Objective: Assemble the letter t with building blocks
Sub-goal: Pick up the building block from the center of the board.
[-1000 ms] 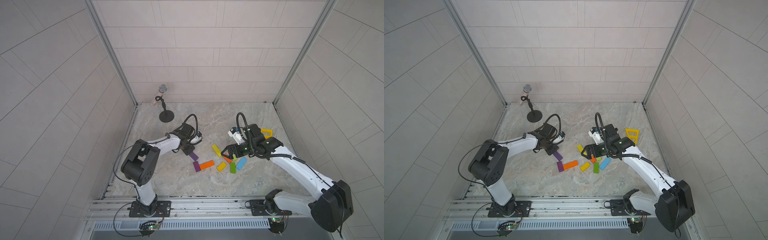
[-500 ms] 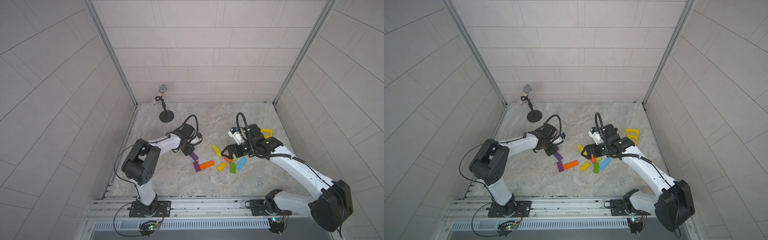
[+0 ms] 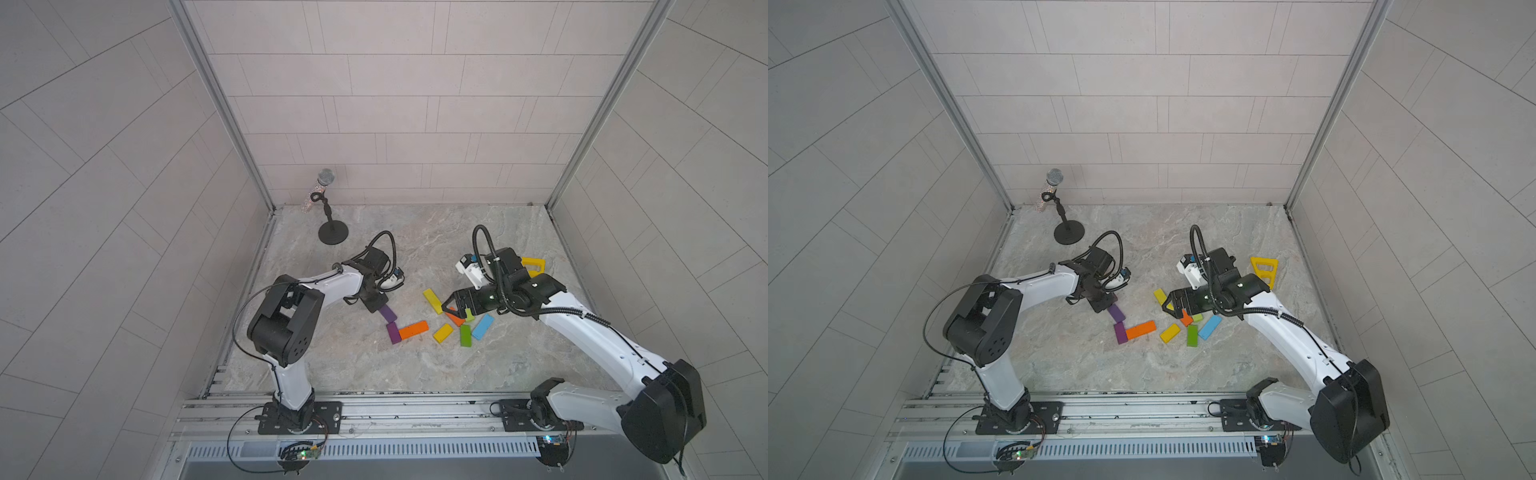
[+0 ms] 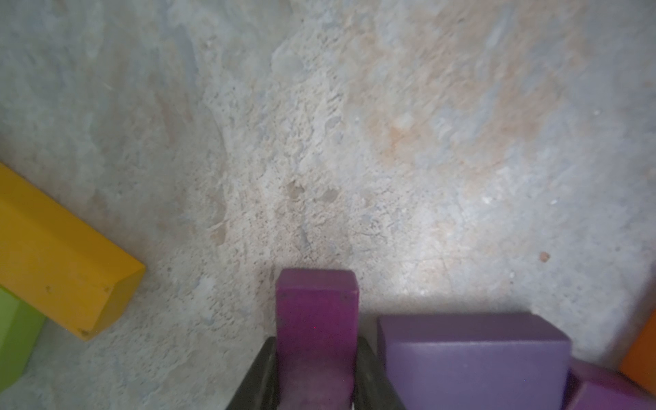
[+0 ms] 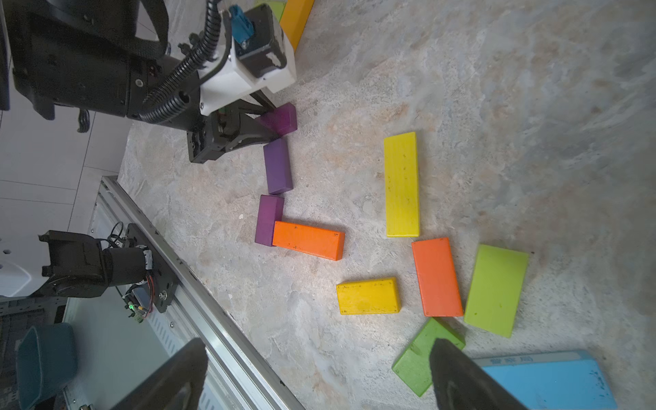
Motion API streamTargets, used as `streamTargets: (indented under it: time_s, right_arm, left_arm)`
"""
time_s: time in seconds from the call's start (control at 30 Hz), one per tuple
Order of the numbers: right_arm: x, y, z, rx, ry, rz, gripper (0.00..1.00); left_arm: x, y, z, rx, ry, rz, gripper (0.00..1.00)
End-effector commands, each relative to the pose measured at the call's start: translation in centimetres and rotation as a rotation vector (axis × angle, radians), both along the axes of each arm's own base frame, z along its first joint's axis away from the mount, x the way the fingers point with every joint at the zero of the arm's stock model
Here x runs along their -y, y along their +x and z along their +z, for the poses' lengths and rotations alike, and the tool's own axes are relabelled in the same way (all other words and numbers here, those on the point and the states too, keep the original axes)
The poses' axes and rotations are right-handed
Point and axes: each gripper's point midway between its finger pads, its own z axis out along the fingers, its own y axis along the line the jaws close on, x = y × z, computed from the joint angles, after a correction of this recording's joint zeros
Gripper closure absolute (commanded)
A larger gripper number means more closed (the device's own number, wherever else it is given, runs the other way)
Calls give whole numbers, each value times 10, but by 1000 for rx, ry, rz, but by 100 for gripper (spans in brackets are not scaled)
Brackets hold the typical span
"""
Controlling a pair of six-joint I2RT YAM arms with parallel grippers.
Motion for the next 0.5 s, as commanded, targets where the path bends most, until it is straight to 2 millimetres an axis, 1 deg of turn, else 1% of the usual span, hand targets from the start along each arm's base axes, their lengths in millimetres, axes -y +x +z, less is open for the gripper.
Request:
streamTargets:
  time_s: [0.0, 0.03, 0.13, 0.2, 0.3, 0.37, 0.47]
  right_arm:
    - [0, 4, 6, 13, 5, -3, 0]
    - [0, 4, 5, 12, 5, -4, 0]
    - [0, 5, 7, 18, 4, -2, 0]
    - [0, 8, 8, 24, -2, -1, 0]
    - [-1, 12, 9, 24, -6, 6, 0]
    - [-2, 17, 12, 30, -5, 10, 0]
    - [-5, 25, 17, 39, 0, 13, 0]
  left_arm:
    - [-4, -6, -2, -52, 27, -30, 76]
    - [-3, -5, 2, -49, 22, -40, 76]
    - [3, 3, 26, -1, -3, -95, 76]
    - [5, 13, 46, 51, -22, -141, 75]
    - [7, 30, 69, 121, -52, -204, 71]
    - [8, 40, 79, 148, -82, -242, 70]
    - [8, 53, 84, 149, -112, -306, 70]
